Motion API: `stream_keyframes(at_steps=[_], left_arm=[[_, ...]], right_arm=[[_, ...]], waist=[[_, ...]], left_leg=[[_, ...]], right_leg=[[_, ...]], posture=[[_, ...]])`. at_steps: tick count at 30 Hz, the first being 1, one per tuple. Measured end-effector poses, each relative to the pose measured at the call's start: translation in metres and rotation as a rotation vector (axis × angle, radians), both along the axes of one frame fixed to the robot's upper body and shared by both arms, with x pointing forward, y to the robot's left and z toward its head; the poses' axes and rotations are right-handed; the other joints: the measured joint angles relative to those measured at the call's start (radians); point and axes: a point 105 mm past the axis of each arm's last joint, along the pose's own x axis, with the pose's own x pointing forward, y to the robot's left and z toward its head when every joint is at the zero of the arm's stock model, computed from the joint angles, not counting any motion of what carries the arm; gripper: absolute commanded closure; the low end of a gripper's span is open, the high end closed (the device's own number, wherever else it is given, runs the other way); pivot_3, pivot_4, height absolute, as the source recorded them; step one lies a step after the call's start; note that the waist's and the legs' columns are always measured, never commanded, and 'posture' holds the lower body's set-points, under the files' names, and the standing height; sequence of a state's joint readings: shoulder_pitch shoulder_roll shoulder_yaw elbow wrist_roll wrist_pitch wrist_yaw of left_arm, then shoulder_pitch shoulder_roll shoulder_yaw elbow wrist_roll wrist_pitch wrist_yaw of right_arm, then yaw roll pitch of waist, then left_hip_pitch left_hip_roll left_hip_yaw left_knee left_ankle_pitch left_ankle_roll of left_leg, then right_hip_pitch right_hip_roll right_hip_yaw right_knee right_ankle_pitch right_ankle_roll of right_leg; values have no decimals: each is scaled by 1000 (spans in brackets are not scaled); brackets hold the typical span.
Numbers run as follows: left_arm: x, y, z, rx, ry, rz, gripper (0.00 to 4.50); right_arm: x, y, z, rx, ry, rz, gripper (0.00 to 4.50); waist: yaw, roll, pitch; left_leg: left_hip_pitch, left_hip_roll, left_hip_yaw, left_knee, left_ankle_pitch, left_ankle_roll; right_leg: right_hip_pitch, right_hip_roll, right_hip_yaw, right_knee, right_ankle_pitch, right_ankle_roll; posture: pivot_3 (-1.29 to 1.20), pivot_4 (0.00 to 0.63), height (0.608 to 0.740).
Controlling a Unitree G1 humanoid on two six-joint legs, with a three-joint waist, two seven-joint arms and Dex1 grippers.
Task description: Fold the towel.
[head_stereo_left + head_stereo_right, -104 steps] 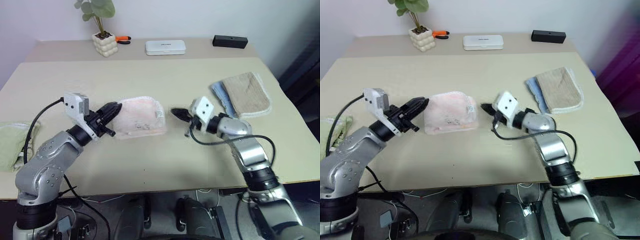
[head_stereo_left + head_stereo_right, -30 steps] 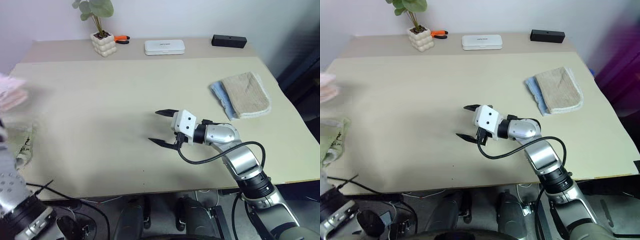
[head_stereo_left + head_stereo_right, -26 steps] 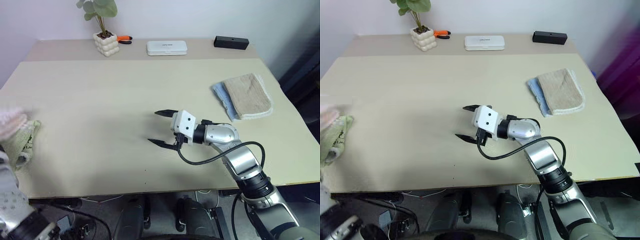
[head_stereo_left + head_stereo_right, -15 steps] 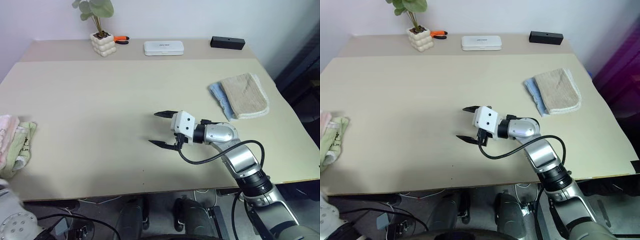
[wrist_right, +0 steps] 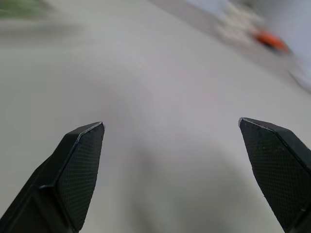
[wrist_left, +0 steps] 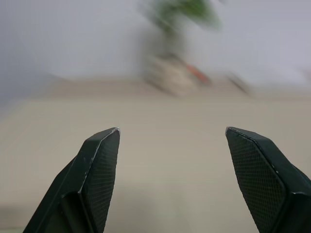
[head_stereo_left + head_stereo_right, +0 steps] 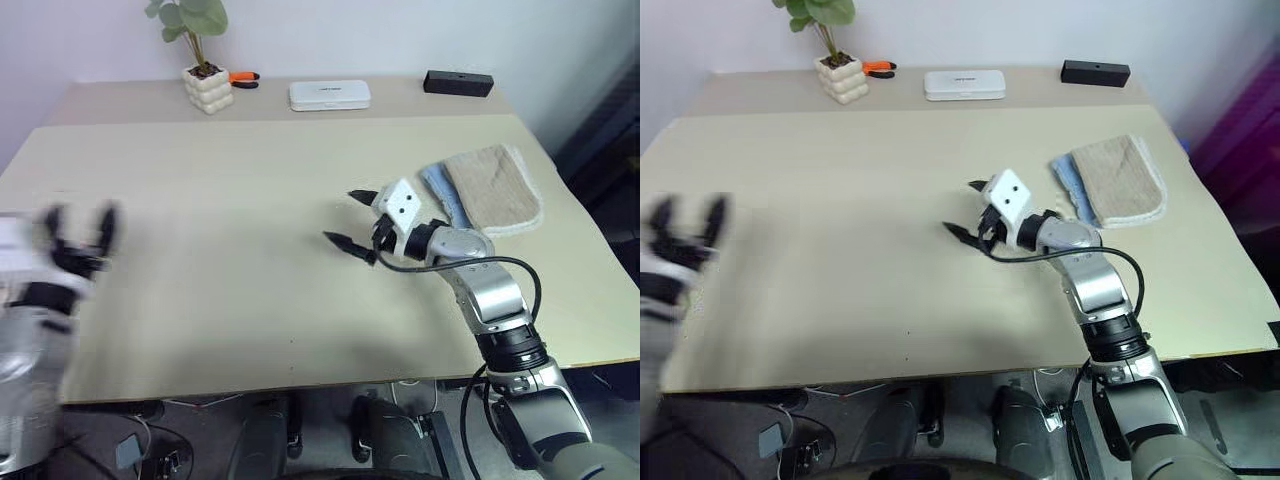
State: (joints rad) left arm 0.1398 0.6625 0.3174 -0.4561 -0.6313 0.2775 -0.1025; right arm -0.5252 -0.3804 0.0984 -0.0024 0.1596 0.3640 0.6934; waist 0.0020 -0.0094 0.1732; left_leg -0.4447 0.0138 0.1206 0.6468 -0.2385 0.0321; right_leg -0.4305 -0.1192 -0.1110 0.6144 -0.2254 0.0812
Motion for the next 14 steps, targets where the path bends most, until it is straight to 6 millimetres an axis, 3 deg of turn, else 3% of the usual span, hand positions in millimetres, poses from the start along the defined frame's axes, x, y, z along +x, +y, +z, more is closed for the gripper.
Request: stream_keyframes(at_steps=[2,5,10,14], left_arm=[[5,-29,-16,61,56,-130,960],[11,-45,-15,38,38,-203,960],[16,-45,-31,21,89,-248,960],[17,-46,-34,29,100,-271,960]], right_arm=[[8,-18,-1,33,29,-104,0],[12,-35,-1,54,46,-191,0],[2,-57,-27,24,124,-273,0],[-1,-57,-25,27,120,-287,0]], waist=[[-12,1,0],[-19,1,0],[-18,1,1],[-16,1,1]], left_leg=[[0,5,5,-2,3,0],[2,11,9,-1,3,-3],[3,15,10,1,3,-4],[3,15,10,3,1,1]], right_leg=[[-3,2,-2,2,-1,2],[-3,8,-2,2,-1,1],[-3,10,-1,4,0,-1],[-3,10,0,4,1,-2]], posture=[[0,150,734],[0,150,734],[0,150,734],[0,150,734]])
